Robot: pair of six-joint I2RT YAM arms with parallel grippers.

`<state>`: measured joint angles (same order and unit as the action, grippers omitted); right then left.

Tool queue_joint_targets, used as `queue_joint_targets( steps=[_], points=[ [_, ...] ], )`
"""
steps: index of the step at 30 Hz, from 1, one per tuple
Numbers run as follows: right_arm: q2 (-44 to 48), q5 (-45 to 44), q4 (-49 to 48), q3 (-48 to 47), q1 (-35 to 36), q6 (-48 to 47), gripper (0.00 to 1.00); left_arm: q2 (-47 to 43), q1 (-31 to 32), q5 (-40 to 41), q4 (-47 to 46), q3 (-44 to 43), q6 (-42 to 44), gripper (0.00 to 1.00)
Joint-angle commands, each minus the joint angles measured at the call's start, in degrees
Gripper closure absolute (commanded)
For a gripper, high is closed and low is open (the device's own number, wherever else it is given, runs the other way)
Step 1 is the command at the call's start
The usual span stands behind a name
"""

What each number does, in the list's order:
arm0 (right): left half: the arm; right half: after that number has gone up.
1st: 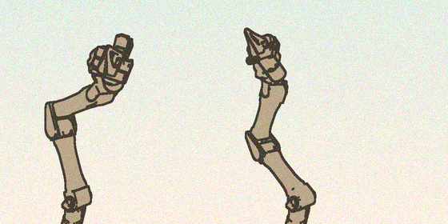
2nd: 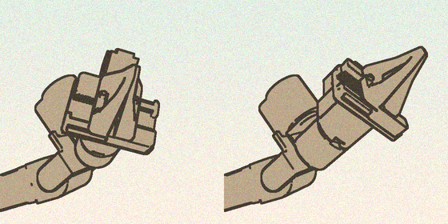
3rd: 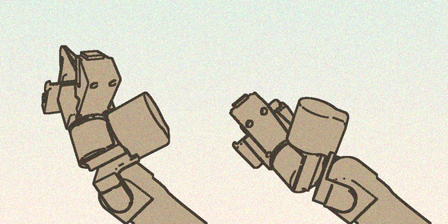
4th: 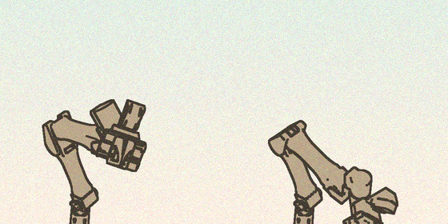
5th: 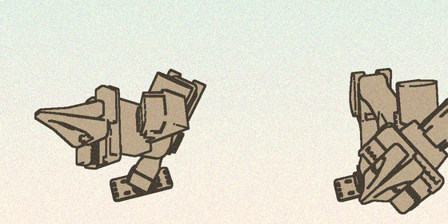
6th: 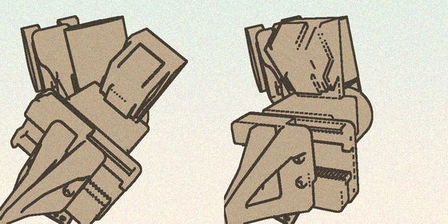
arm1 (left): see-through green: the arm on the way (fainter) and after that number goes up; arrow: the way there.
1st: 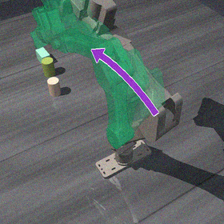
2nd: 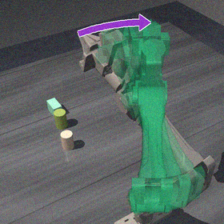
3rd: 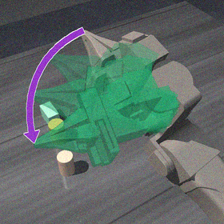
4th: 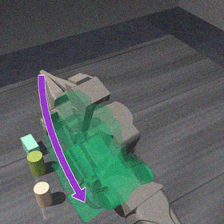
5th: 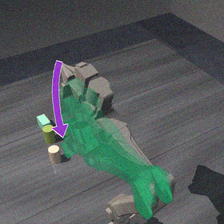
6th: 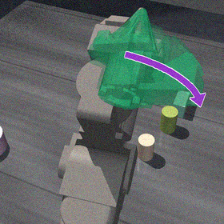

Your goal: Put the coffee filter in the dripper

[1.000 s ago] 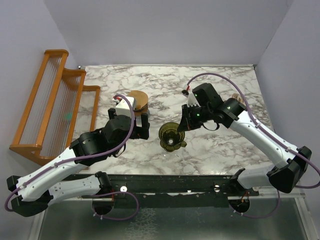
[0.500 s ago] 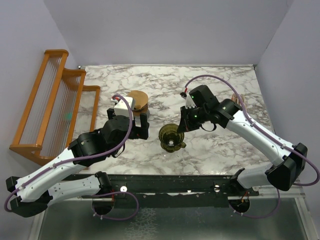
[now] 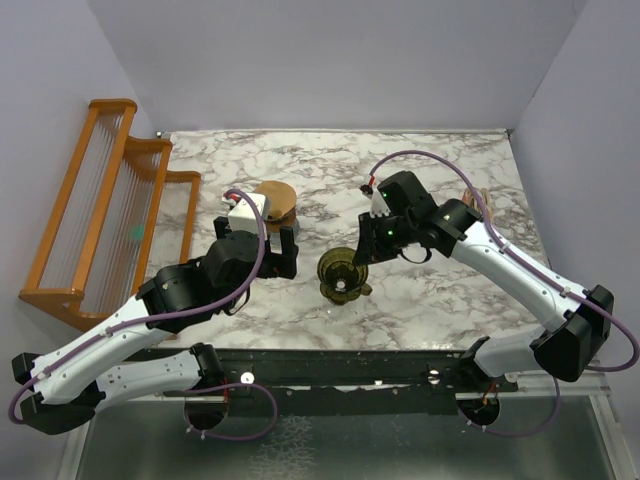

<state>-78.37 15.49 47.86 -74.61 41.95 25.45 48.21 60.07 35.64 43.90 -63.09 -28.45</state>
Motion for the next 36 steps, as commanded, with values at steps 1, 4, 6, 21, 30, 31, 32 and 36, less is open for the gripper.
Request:
queue_joint_targets(
  steps=[1,4,6,21,30,31,32,36],
  points=[
    [-0.3,-0.9,-1.0,0.6,0.5,-0.1,0.77,-0.1,-0.2,1.7,0.9,0.0,0.0,0.01],
    [0.1,-1.2,-0.9,0.3,0.5,-0.1,0.69,0.1,-0.2,1.7,0.9,0.1,0.1,0.01],
    [0.3,-1.4,-1.0,0.0,0.5,-0.1,0.63,0.1,-0.2,1.7,0.9,0.1,0.1,0.01],
    [5.0,-20.9,3.6,-9.0,0.5,-0.4,0.52,0.4,-0.2,2.2,1.0,0.4,0.7,0.01],
    [5.7,-50.4,5.3,-10.4,0.3,-4.1,0.52,0.1,-0.2,2.4,0.9,0.6,1.1,0.01],
    [5.2,-52.7,5.7,-10.7,0.2,-4.3,0.52,0.0,-0.2,2.4,0.9,0.7,1.2,0.01],
    [4.5,-54.4,5.8,-10.7,-0.1,-4.9,0.52,-0.1,-0.2,2.3,0.9,0.7,1.3,0.01],
    [2.0,-59.5,5.9,-10.4,-3.1,-6.6,0.52,-0.9,-0.2,2.0,1.2,0.9,1.4,0.01]
  ],
)
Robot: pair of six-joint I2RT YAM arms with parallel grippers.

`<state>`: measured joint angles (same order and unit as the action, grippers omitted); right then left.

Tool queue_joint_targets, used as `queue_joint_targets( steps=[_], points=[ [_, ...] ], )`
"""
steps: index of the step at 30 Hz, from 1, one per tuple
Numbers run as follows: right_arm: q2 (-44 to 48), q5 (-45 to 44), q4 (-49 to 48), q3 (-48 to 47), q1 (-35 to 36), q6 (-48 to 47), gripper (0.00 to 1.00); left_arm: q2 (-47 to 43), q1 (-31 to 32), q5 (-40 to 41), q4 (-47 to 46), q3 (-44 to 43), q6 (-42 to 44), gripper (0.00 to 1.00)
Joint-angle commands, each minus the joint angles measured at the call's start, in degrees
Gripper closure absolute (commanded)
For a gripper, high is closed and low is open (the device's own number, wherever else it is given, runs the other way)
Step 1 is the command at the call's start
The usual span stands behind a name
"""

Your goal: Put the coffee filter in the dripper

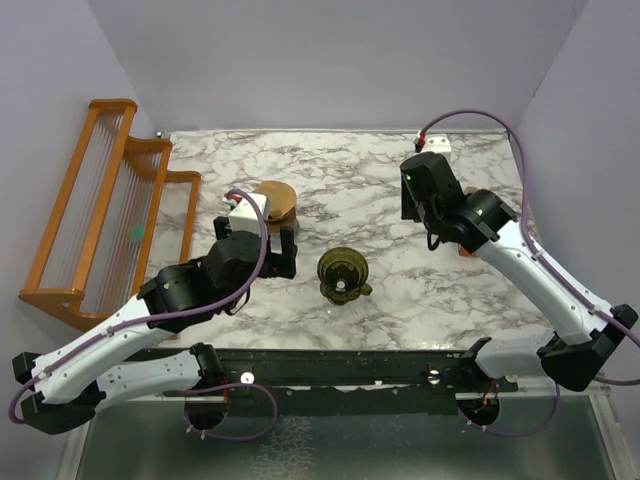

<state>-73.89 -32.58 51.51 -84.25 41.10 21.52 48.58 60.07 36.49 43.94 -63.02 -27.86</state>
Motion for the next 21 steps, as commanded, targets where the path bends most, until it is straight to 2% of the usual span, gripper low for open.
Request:
queue_joint_targets(
  steps=[1,8,14,21],
  points=[
    [-3.1,-12.0,2.0,-0.6,-3.5,-3.1,0.52,-1.5,-0.2,1.2,1.1,0.9,0.8,0.01],
    [-4.7,-11.4,-4.7,3.6,-12.8,-8.2,0.52,-2.7,-0.2,0.5,1.6,1.5,0.4,0.01],
    [-5.5,-4.4,-11.3,7.4,-22.8,-12.8,0.52,-3.0,-0.2,-0.5,1.7,1.5,0.8,0.01],
    [-8.1,4.7,-15.3,7.2,-29.6,-15.4,0.51,-3.8,-0.2,-1.0,1.9,2.0,1.3,0.01]
  ],
)
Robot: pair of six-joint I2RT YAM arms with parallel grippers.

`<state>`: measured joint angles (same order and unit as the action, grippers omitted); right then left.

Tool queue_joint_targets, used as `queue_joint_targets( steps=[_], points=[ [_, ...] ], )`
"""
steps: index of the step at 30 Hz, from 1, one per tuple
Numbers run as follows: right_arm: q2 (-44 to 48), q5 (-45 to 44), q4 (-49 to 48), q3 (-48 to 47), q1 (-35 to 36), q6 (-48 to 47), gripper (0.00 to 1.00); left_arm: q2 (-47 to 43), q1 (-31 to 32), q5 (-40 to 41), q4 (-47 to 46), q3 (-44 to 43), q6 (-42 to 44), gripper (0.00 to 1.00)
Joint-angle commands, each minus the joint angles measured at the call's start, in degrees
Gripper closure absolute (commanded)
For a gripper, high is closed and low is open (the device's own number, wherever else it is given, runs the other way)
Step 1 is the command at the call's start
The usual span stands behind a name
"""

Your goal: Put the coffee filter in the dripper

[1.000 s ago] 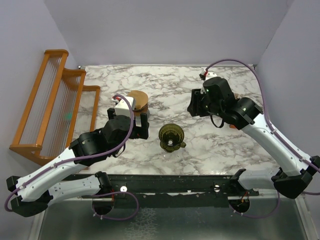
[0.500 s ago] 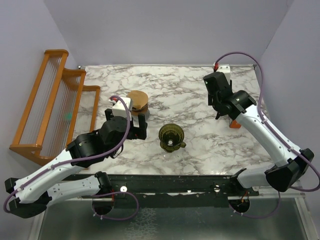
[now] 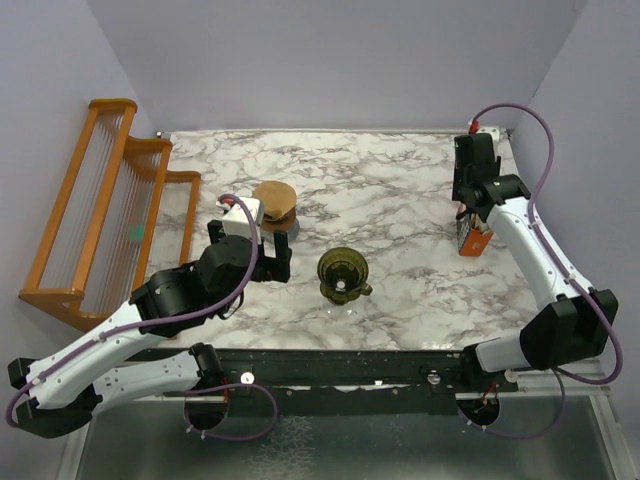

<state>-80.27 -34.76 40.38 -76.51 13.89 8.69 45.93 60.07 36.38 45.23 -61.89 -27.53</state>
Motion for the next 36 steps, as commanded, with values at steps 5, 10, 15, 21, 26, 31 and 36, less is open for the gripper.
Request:
queue_joint_targets(
  steps=[5,10,15,21,26,31,36],
  points=[
    [-3.5,9.5,-4.6,-1.3,-6.0,-3.6,0.52,-2.1,-0.2,-0.6,1.4,0.9,0.9,0.01],
    [-4.7,11.6,-5.4,-1.3,-8.1,-4.5,0.52,-2.1,-0.2,-0.5,1.6,0.9,0.7,0.01],
    [-5.8,13.3,-6.1,-1.4,-8.5,-4.7,0.58,-2.0,-0.2,-0.3,1.6,0.7,0.7,0.01],
    [-7.8,13.1,-6.2,-2.2,-8.5,-4.7,0.61,-1.8,-0.2,-0.5,1.6,0.6,0.8,0.01],
    [-8.9,12.5,-6.4,-2.6,-8.8,-4.5,0.63,-1.9,-0.2,-0.2,1.9,0.3,1.0,0.01],
    [-9.3,12.1,-6.4,-2.2,-9.1,-4.3,0.66,-1.9,-0.2,0.0,2.0,0.3,1.1,0.01],
    [-9.2,10.9,-6.6,-1.6,-9.2,-4.2,0.68,-1.9,-0.2,-0.1,2.0,0.2,1.1,0.01]
  ],
)
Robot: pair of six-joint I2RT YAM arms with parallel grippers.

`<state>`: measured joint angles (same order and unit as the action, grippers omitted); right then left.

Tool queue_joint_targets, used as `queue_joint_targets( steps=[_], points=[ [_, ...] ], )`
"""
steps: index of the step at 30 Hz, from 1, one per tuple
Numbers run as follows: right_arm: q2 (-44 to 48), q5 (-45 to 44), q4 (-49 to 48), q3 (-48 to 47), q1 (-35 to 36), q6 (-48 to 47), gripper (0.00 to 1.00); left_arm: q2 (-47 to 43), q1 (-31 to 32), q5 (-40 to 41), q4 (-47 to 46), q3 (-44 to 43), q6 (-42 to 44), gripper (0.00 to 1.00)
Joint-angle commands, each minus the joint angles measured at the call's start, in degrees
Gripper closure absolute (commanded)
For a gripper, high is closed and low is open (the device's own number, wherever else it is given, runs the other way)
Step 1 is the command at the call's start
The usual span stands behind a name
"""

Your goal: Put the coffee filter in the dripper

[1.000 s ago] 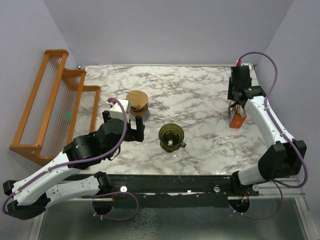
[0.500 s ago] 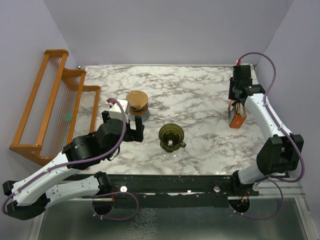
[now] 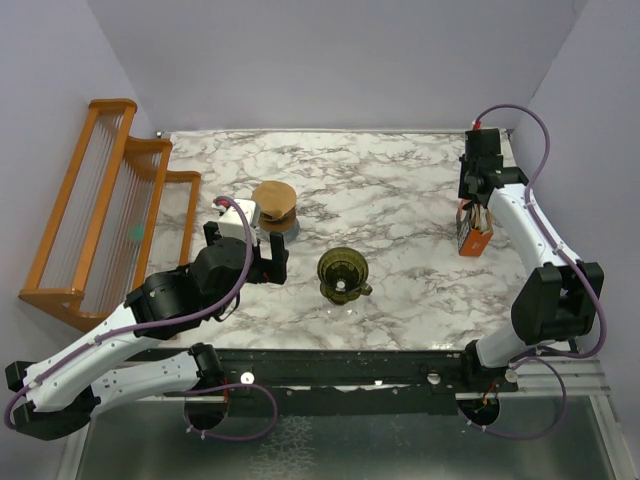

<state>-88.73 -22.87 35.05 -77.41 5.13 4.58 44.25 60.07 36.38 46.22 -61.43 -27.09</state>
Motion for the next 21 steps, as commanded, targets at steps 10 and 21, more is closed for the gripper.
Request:
queue_joint_targets(
  steps=[10,21],
  points=[
    [-0.3,-2.7,-1.1,0.5,-0.7,0.3,0.81,-0.6,-0.2,-0.3,1.1,0.0,0.3,0.01],
    [0.7,-3.4,-0.1,0.5,-0.8,1.1,0.99,-2.1,-0.2,-0.1,1.5,0.4,0.1,0.01]
  ],
)
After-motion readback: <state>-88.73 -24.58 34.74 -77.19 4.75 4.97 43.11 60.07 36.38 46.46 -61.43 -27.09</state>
